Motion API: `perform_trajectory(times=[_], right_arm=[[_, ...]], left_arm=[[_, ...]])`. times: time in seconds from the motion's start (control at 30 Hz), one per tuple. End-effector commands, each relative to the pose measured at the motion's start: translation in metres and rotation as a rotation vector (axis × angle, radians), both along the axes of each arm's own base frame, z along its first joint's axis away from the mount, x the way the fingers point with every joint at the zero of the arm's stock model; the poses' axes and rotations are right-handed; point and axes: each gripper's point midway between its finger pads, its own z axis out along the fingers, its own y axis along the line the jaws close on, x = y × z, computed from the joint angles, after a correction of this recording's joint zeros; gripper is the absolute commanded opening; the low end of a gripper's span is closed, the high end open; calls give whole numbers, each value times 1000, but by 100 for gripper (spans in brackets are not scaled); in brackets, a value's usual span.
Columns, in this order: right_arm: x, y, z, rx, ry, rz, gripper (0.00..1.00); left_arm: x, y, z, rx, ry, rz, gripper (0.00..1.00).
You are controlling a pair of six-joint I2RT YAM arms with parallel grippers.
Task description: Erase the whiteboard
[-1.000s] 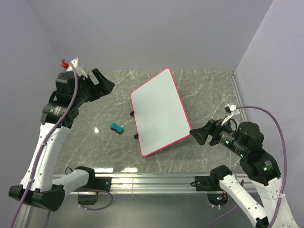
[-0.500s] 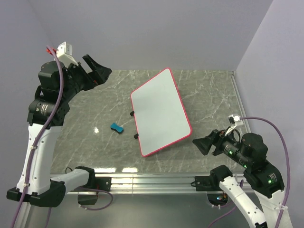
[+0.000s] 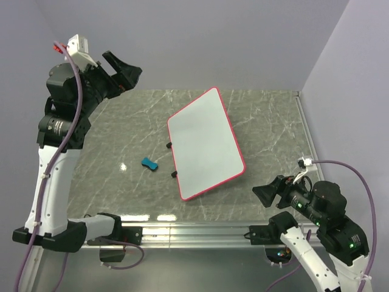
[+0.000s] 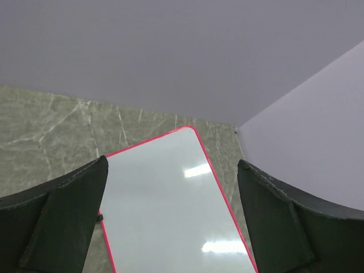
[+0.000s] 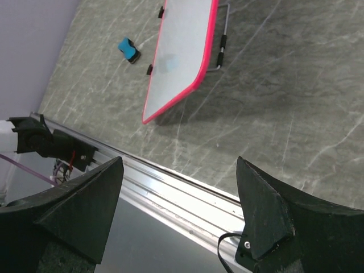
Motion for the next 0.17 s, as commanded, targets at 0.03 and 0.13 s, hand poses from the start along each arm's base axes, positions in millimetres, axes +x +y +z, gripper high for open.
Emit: perform_trajectory(times=[0.03,0.13], right_arm=[[-3,-9,13,-10,-56,-30,87],[4,-17,22,-22,-84,-84,87]], left_arm=[[21,5,27,21,-75,49,99],[41,0,28,65,-64,30,100]])
